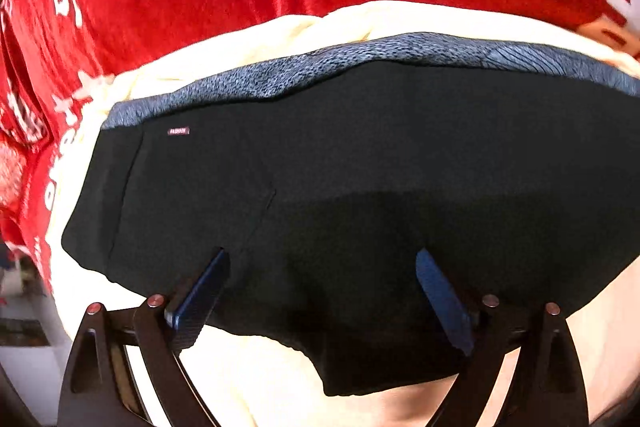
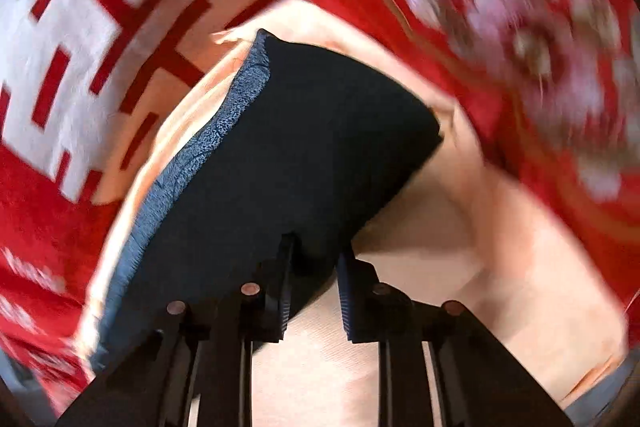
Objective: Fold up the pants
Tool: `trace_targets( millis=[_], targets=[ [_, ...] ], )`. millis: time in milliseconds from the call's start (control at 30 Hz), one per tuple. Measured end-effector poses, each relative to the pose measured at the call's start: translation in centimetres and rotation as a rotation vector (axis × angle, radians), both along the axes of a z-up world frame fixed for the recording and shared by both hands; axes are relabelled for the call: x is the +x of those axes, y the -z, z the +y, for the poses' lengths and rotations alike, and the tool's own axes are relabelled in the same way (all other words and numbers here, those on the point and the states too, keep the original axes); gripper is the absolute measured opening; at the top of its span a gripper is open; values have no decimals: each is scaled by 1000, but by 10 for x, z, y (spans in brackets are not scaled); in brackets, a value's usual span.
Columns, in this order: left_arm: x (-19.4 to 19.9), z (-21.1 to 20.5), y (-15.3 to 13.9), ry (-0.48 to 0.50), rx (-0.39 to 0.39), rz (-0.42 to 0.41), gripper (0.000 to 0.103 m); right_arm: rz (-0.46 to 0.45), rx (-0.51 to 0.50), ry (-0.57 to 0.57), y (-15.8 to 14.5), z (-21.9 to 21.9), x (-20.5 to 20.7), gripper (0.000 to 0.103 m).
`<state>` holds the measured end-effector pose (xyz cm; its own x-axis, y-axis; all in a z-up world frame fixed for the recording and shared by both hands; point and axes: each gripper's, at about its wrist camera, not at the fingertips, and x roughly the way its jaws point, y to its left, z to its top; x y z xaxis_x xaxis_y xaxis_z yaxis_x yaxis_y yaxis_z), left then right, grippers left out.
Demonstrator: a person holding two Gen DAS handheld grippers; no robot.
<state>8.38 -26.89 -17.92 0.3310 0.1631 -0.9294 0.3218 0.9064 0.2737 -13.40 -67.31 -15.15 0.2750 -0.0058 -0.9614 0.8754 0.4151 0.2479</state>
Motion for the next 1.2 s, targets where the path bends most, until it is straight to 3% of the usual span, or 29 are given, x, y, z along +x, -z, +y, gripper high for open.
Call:
trace_targets(
  millis=[33, 100, 200, 267, 333, 433, 467, 567, 633, 700, 733, 800, 967, 1033, 1100, 1200],
  targets=[
    [-4, -4, -1, 2, 7, -11, 95, 16, 2, -1, 4, -4, -2, 22],
    [-4, -5, 1, 25, 20, -34, 95, 55, -35, 26, 0, -13, -8, 35],
    [-1, -17, -10, 41, 54, 8, 95, 101, -100, -8, -22, -8, -8, 39],
    [1, -19, -37, 49, -11, -5, 95, 66, -125, -97, -38, 6, 3, 39],
    [10, -32, -52, 66, -71, -25, 95, 26, -142, -238, -46, 28, 28, 39],
    [34, -59, -53, 90, -98, -41, 95, -49, -123, -433, -41, 63, 81, 41],
    [44, -74, -50, 87, -103, -61, 95, -70, -110, -483, -37, 76, 99, 46],
    [71, -94, -30, 24, -114, -59, 95, -108, -57, -601, -11, 119, 157, 52],
    [84, -94, -7, -25, -80, -39, 95, -69, -62, -646, 9, 136, 177, 52],
    [91, -83, 12, -82, -49, -10, 100, -46, -108, -698, 22, 141, 180, 51],
    [93, -72, 13, -110, -96, -17, 103, -63, -126, -715, 20, 140, 176, 51],
    [99, -54, 12, -143, -101, -6, 103, -14, -203, -745, 18, 131, 166, 51],
    [119, 7, -6, -225, 21, -34, 103, 91, -237, -668, 15, 94, 140, 51],
    [126, 36, -15, -256, 78, -63, 103, 80, -198, -634, 6, 93, 132, 52],
    [127, 63, -22, -283, 105, -70, 103, -40, -98, -638, -9, 110, 125, 52],
    [123, 99, -24, -299, 145, -73, 103, -180, 111, -765, -18, 177, 124, 52]
  ],
)
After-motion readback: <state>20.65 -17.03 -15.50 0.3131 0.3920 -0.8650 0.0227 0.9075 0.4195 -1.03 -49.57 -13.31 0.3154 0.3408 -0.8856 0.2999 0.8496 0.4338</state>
